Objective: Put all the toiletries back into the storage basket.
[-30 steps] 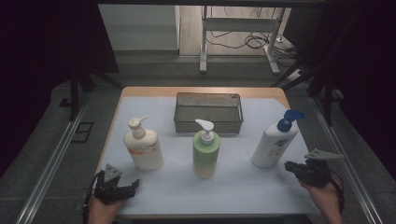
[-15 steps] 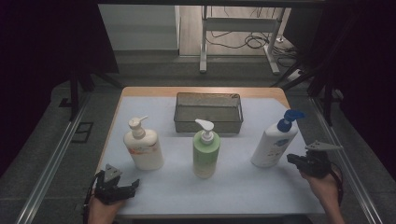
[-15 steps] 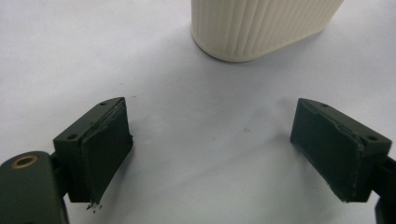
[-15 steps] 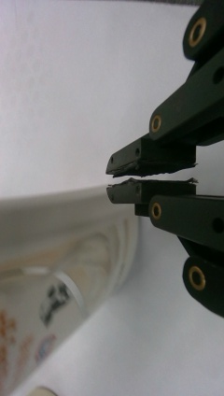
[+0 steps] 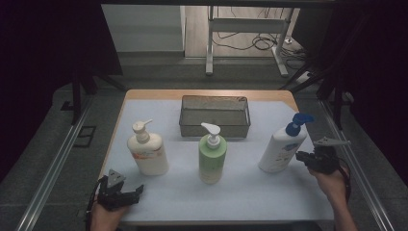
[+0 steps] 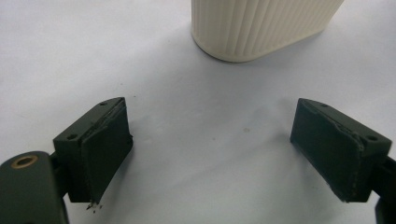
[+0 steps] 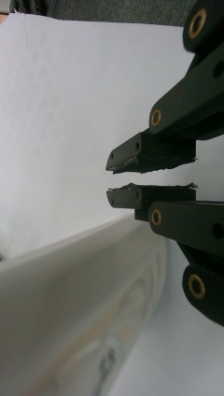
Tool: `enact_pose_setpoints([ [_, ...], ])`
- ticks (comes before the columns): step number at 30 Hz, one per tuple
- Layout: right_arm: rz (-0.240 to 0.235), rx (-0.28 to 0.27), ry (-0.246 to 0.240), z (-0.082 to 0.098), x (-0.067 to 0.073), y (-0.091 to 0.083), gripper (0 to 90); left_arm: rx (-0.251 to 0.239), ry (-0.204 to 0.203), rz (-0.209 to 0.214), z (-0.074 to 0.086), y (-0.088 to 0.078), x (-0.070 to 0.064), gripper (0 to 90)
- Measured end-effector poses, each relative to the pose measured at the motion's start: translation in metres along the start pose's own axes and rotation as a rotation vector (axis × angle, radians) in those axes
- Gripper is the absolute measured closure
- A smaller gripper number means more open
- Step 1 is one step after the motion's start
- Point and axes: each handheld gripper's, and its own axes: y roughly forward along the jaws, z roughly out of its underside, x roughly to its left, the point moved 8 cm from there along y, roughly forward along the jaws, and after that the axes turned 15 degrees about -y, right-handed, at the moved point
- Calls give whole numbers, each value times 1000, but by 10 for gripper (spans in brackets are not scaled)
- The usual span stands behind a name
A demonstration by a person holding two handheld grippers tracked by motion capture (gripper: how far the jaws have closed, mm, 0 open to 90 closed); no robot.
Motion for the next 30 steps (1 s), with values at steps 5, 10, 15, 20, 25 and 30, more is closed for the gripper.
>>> enact_pose_setpoints([
  [5, -2, 8, 9, -3, -5, 6, 800, 0, -1, 0, 0, 0, 0, 117],
  [10, -19, 3, 21, -4, -11, 18, 800, 0, -1, 1, 0, 0, 0, 117],
  [15, -38, 1, 26, -4, -14, 25, 787, 1, -1, 0, 0, 0, 0, 117],
  [20, -61, -2, 11, -7, -11, 31, 786, 0, -1, 1, 0, 0, 0, 117],
  [25, -87, -5, -3, -9, -8, 37, 782, 0, -1, 1, 0, 0, 0, 117],
  [30, -127, -17, -7, -11, -3, 40, 799, 0, 0, 1, 0, 0, 0, 117],
])
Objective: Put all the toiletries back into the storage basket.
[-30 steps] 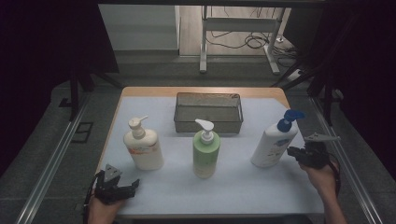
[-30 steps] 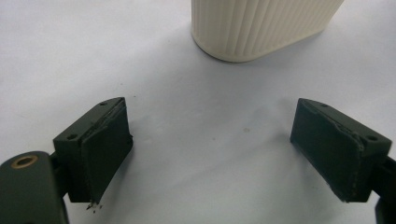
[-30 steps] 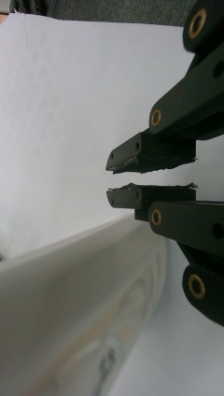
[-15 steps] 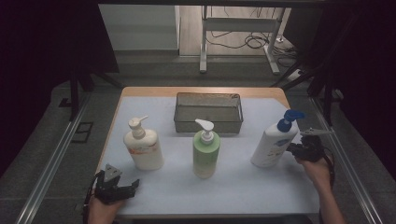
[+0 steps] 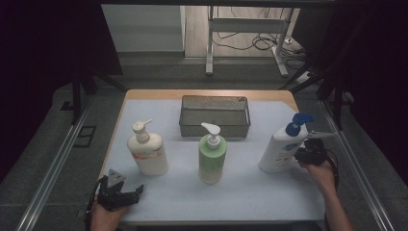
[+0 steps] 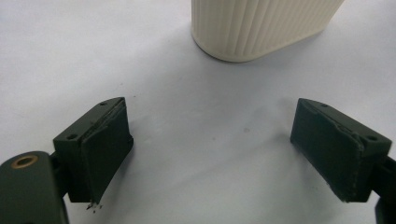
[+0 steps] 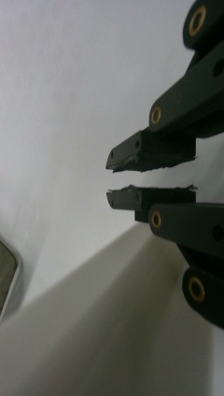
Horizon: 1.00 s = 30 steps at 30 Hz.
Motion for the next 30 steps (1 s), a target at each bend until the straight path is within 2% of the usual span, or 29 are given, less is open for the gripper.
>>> enact_pose_setpoints([
  [7, -29, -5, 7, 0, 7, 1, 891, 0, 0, 0, 0, 0, 0, 117],
  [16, -43, -14, 14, 4, 9, -3, 897, 0, 0, 0, 0, 0, 0, 118],
  [30, -44, -10, -13, 13, 26, -12, 894, 1, 0, 0, 0, 0, 0, 117],
])
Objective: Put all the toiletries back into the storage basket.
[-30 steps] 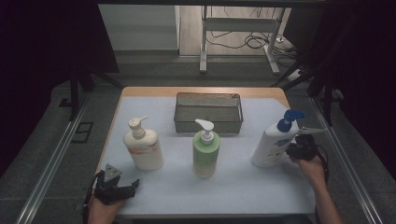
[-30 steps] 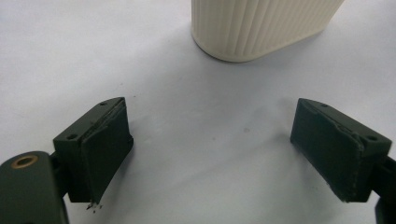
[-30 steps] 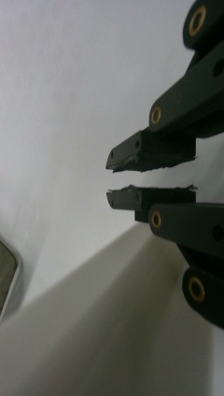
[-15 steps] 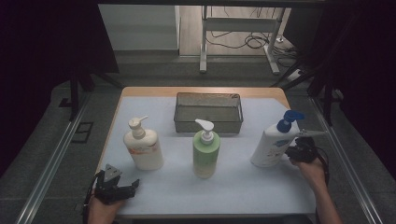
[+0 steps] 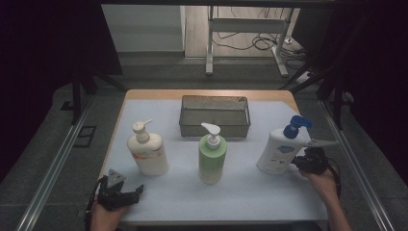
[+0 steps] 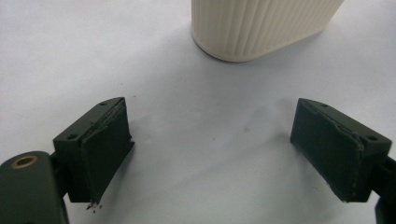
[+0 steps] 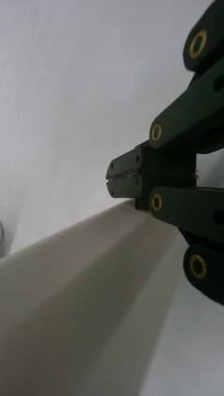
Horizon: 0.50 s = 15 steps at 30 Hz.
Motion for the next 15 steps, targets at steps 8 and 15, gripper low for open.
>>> enact_pose_setpoints([
  [8, 8, -7, -8, 7, 11, -4, 892, -1, -2, 0, 0, 0, 0, 117],
  [15, 1, -12, -10, 10, 18, -6, 890, 0, -3, 0, 0, 0, 0, 117],
])
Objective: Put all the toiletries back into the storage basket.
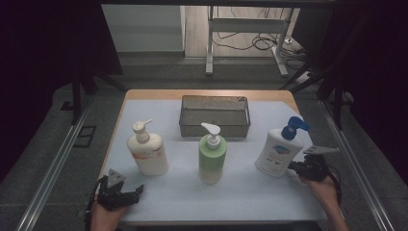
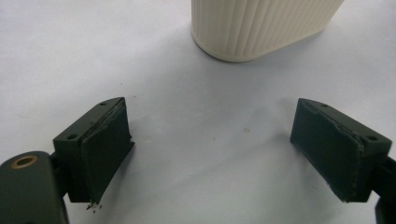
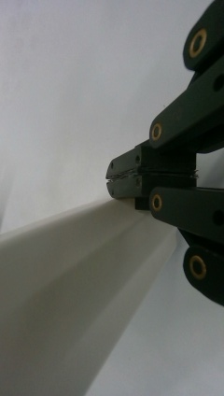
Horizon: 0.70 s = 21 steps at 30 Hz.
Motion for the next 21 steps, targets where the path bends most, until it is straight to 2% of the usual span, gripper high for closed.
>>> enact_pose_setpoints([
  [6, -14, 8, -16, 0, 13, 2, 877, -1, 0, 0, 0, 0, 0, 117],
  [13, -9, 11, -25, 1, 24, 0, 869, -1, 0, 0, 0, 0, 0, 117],
  [18, 5, 18, -30, 2, 26, -2, 839, 0, 0, 0, 0, 0, 0, 117],
  [20, 18, 25, -21, 3, 25, -4, 778, -1, 0, -1, 0, 0, 0, 117],
  [21, 18, 25, -21, 3, 25, -4, 778, -1, 0, -1, 0, 0, 0, 117],
])
